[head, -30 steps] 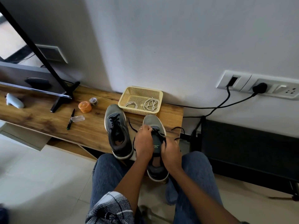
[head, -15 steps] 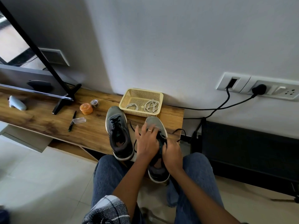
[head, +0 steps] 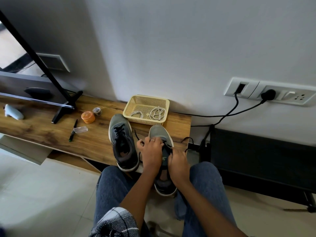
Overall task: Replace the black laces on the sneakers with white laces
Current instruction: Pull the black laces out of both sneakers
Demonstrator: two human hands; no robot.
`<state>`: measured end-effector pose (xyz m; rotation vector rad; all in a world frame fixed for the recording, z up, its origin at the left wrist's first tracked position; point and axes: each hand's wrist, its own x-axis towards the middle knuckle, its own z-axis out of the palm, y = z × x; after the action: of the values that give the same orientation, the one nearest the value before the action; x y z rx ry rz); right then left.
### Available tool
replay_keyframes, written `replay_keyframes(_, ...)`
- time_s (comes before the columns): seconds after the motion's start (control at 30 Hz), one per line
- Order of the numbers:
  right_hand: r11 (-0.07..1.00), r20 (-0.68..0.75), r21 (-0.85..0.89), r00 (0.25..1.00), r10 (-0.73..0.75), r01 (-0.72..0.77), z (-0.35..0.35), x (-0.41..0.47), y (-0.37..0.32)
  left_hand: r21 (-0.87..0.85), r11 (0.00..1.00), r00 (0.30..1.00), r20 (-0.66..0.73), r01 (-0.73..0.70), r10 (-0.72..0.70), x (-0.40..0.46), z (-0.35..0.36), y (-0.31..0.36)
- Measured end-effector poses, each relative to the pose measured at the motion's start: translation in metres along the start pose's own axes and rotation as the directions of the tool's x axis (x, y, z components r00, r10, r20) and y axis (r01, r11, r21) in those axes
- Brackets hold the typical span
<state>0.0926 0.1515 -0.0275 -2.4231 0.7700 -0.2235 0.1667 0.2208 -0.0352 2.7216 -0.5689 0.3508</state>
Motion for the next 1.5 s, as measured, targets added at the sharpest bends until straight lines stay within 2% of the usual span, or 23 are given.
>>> replay_keyframes(0.07,0.999,0.003,0.015,1.000,0.028,-0.028,0.000,0.002,0.000,-0.185,0.963,0.980,0.024,0.196,-0.195,0.000,-0.005,0.001)
replay_keyframes(0.1,0.999,0.004,0.014,0.999,0.047,-0.047,0.000,0.003,0.001,-0.290,0.905,0.948,0.026,0.311,-0.317,0.001,-0.009,0.003)
replay_keyframes(0.17,0.997,0.001,0.000,0.997,0.077,-0.077,-0.001,0.004,0.001,-0.529,0.691,0.825,0.030,0.493,-0.565,0.005,-0.018,0.007)
replay_keyframes(0.23,0.996,-0.005,-0.001,0.996,0.091,-0.091,-0.002,0.004,0.001,-0.708,0.440,0.671,0.065,0.553,-0.738,0.008,-0.023,0.012)
replay_keyframes(0.3,0.995,-0.011,0.005,0.995,0.098,-0.098,-0.002,0.004,0.000,-0.760,0.351,0.606,0.070,0.547,-0.793,0.010,-0.025,0.015)
replay_keyframes(0.37,0.996,-0.012,0.009,0.996,0.092,-0.092,-0.001,0.004,0.001,-0.748,0.397,0.650,0.060,0.532,-0.758,0.010,-0.026,0.018)
replay_keyframes(0.43,0.997,-0.008,0.005,0.997,0.077,-0.077,-0.002,0.005,0.002,-0.642,0.571,0.756,0.021,0.512,-0.654,0.007,-0.026,0.019)
replay_keyframes(0.5,0.999,-0.003,0.008,0.999,0.050,-0.050,-0.002,0.005,0.003,-0.414,0.825,0.894,-0.055,0.386,-0.446,0.002,-0.025,0.014)
replay_keyframes(0.57,1.000,-0.006,0.018,1.000,0.019,-0.019,-0.002,0.004,0.002,-0.213,0.964,0.986,-0.015,0.161,-0.168,-0.002,-0.022,0.007)
replay_keyframes(0.63,1.000,-0.003,0.025,1.000,-0.001,0.001,-0.002,0.004,0.002,-0.089,0.996,0.988,0.150,-0.024,0.037,-0.005,-0.017,0.003)
replay_keyframes(0.67,1.000,0.011,0.013,1.000,-0.007,0.007,-0.002,0.003,0.002,-0.040,0.996,0.975,0.204,-0.077,0.084,-0.005,-0.014,0.002)
replay_keyframes(0.8,0.999,0.059,-0.053,0.998,-0.011,0.014,-0.006,0.002,0.001,0.121,0.988,0.969,0.237,-0.095,0.064,-0.001,-0.011,0.006)
replay_keyframes(1.0,0.994,0.082,-0.106,0.996,-0.019,0.027,-0.009,0.000,0.001,0.252,0.965,0.992,0.117,-0.078,0.050,0.007,-0.012,0.006)
replay_keyframes(1.1,0.993,0.068,-0.116,0.998,-0.001,0.009,-0.009,-0.001,-0.001,0.131,0.991,0.999,0.037,-0.038,0.033,0.004,-0.002,0.002)
replay_keyframes(1.2,0.995,0.054,-0.102,0.998,0.026,-0.020,-0.010,0.000,-0.002,-0.157,0.977,0.989,-0.023,0.142,-0.148,-0.002,0.001,0.000)
replay_keyframes(1.27,0.995,0.045,-0.090,0.998,0.046,-0.042,-0.010,0.001,-0.001,-0.418,0.865,0.943,-0.058,0.276,-0.329,-0.001,-0.008,0.003)
replay_keyframes(1.3,0.995,0.038,-0.085,0.998,0.054,-0.051,-0.010,0.001,0.000,-0.555,0.753,0.885,-0.060,0.355,-0.461,0.002,-0.013,0.006)
replay_keyframes(1.33,0.995,0.027,-0.079,0.998,0.061,-0.059,-0.010,0.001,0.001,-0.676,0.598,0.786,-0.044,0.431,-0.617,0.006,-0.019,0.009)
replay_keyframes(1.37,0.995,0.010,-0.070,0.998,0.069,-0.068,-0.010,0.001,0.001,-0.771,0.416,0.647,-0.006,0.483,-0.762,0.012,-0.025,0.012)
replay_keyframes(1.4,0.995,-0.009,-0.061,0.997,0.077,-0.077,-0.010,0.001,0.002,-0.830,0.249,0.507,0.045,0.498,-0.861,0.017,-0.029,0.013)
replay_keyframes(1.43,0.995,-0.023,-0.056,0.996,0.085,-0.086,-0.010,0.001,0.003,-0.858,0.140,0.412,0.089,0.494,-0.907,0.021,-0.031,0.012)
replay_keyframes(1.47,0.994,-0.028,-0.056,0.995,0.091,-0.092,-0.009,0.002,0.003,-0.863,0.102,0.383,0.111,0.495,-0.917,0.024,-0.032,0.010)
replay_keyframes(1.5,0.994,-0.028,-0.059,0.995,0.094,-0.095,-0.009,0.002,0.004,-0.854,0.118,0.405,0.114,0.506,-0.907,0.025,-0.033,0.010)
